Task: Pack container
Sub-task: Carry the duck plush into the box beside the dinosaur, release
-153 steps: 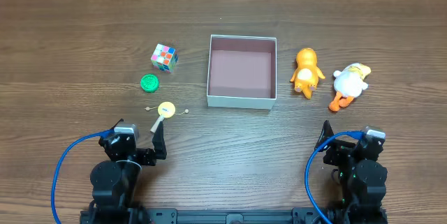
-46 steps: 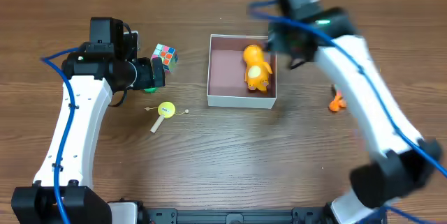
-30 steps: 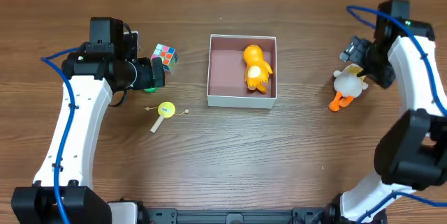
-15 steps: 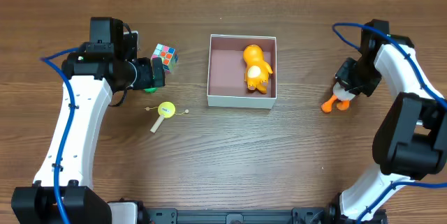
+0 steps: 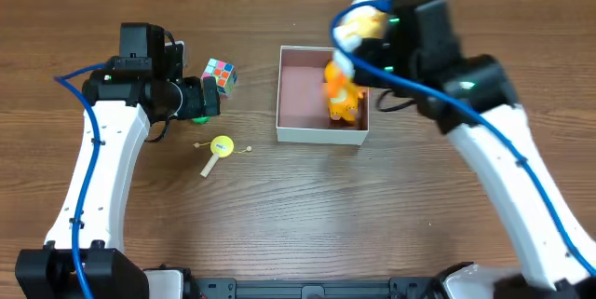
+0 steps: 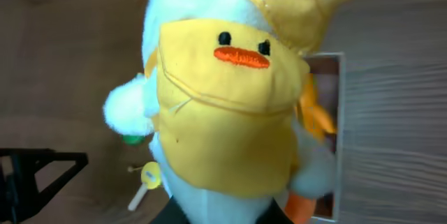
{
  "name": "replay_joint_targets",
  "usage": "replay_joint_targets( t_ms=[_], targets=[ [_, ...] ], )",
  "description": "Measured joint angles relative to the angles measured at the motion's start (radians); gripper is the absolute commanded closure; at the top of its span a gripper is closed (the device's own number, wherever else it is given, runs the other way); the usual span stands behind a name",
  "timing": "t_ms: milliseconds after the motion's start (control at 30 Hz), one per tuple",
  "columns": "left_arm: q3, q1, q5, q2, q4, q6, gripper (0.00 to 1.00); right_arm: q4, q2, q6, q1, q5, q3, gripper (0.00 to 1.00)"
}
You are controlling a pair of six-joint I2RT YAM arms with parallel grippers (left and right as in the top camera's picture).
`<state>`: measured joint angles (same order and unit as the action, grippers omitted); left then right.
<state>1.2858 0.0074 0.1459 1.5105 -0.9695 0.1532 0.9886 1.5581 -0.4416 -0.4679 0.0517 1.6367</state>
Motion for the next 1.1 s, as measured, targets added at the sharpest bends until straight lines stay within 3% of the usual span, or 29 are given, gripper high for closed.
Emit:
replay_joint_targets(
  t_ms=[233,400,433,500,533,600,900,1100],
  targets=[
    [0.0,0.0,0.0,0.0,0.0,0.0,0.0,-0.021,0.337,-0.038,-0.056,-0.01,-0.002,0.94],
    [0.0,0.0,0.0,0.0,0.0,0.0,0.0,-0.047,0.463,-0.041,-0.058,0.024,-0.012,0.45],
    [0.0,0.0,0.0,0.0,0.0,0.0,0.0,-0.055,0.466,-0.034,-0.061,0.029,-0.012,0.43],
    [0.0,0.0,0.0,0.0,0.0,0.0,0.0,-0.069,0.464,-0.011,-0.071,0.037,-0.012,0.36],
    [0.0,0.0,0.0,0.0,0.0,0.0,0.0,-0.069,0.464,0.003,-0.076,0.041,-0.012,0.26],
    [0.0,0.0,0.0,0.0,0.0,0.0,0.0,-0.066,0.462,0.024,-0.081,0.047,-0.012,0.2],
    [0.0,0.0,0.0,0.0,0.0,0.0,0.0,0.01,0.256,0.047,-0.062,-0.073,0.021,0.09],
    [0.0,0.0,0.0,0.0,0.0,0.0,0.0,0.158,0.0,0.05,0.08,-0.138,0.098,0.0]
  ],
)
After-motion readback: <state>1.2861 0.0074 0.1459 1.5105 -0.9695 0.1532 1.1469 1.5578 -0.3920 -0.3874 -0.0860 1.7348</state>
